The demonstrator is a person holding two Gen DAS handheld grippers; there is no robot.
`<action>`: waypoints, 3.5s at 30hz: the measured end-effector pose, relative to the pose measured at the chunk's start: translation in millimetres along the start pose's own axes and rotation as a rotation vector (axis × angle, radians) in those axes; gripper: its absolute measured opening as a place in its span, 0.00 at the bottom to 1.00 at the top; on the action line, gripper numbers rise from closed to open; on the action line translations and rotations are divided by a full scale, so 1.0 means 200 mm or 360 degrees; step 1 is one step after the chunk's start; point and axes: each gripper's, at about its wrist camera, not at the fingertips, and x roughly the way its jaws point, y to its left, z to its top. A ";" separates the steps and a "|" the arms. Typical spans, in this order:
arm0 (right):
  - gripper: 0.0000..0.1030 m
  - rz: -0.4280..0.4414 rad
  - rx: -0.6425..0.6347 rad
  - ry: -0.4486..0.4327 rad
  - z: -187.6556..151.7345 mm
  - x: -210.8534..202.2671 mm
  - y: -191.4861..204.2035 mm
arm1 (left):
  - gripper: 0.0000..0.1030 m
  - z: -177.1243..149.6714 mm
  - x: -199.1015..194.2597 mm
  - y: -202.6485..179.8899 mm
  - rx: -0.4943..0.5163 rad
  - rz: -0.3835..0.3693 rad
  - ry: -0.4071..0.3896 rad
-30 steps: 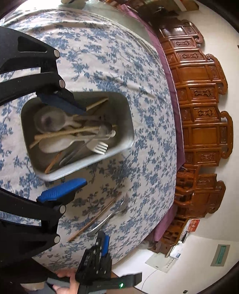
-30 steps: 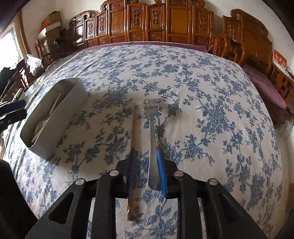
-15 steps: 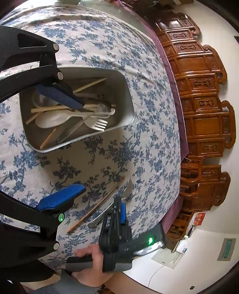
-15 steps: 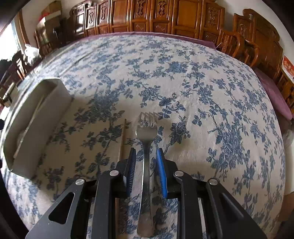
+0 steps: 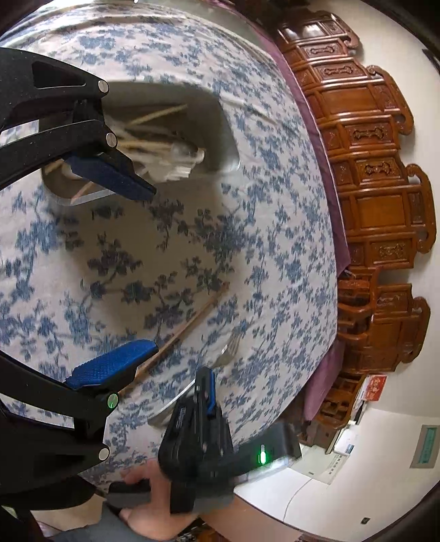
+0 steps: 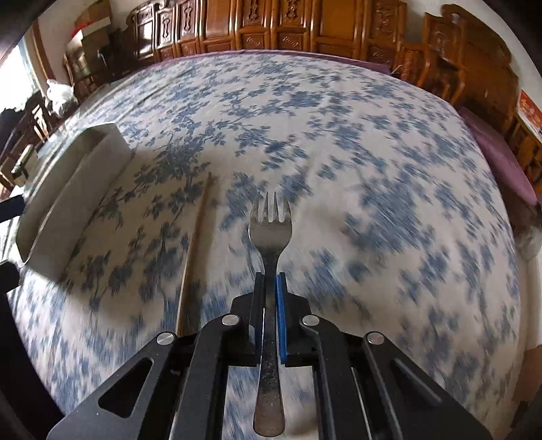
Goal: Organize utensils
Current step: 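Grasp the steel fork with the right tool while the left tool returns over the table, then grasp the wooden chopstick on the cloth with the left tool and lift it, then carry the chopstick into the grey tray and open the left tool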
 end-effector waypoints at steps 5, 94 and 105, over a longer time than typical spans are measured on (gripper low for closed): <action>0.08 -0.0043 0.0041 -0.0046 -0.19 -0.15 -0.06 | 0.78 -0.01 0.06 -0.14 0.0029 -0.0024 0.0051; 0.08 0.0138 -0.0129 -0.0151 0.05 -0.21 0.54 | 0.05 0.04 -0.10 0.50 -0.0122 0.0135 0.0100; 0.08 0.0166 -0.0187 -0.0118 0.12 -0.12 0.64 | 0.05 -0.02 0.08 0.66 -0.0136 0.0147 0.0216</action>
